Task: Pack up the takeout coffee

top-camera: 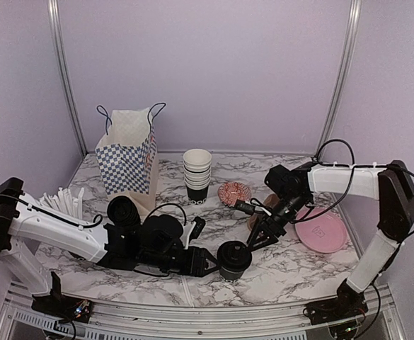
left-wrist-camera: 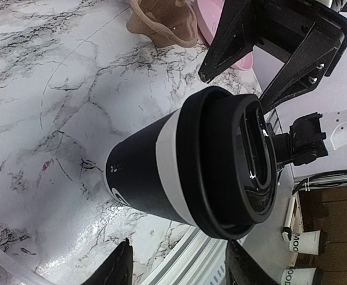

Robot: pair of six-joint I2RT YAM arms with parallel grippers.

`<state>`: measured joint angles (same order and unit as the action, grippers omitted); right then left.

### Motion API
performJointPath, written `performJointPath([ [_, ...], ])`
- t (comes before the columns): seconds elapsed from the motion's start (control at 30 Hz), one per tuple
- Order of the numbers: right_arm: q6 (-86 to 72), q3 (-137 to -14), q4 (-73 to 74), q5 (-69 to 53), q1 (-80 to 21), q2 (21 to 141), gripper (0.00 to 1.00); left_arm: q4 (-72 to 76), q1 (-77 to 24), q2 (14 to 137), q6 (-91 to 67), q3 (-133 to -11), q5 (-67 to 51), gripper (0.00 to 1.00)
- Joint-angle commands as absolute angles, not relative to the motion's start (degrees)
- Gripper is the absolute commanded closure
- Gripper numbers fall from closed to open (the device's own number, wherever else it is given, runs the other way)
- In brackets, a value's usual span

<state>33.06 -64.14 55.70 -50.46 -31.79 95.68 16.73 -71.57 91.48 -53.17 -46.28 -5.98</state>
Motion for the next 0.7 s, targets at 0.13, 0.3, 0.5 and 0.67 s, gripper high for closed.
performJointPath([
  [0.13,34.1,-63.9,55.4,-53.8,-31.6,98.5,0.55,17.2,-70.7,94.8,-51.9,-49.5,-8.8,0.44],
  [0.3,34.7,-63.6,55.7,-54.2,-31.6,99.2,0.57,17.3,-70.4,95.0,-50.9,-50.3,-10.0,0.4],
  [0.5,35.0,-63.3,55.6,-54.8,-31.7,99.6,0.57,17.2,-68.8,96.9,-52.9,-49.7,-11.0,0.41],
  [0.67,33.5,-62.1,54.0,-53.6,-31.6,101.4,0.59,16.7,-65.9,99.9,-59.2,-46.4,-11.7,0.47],
])
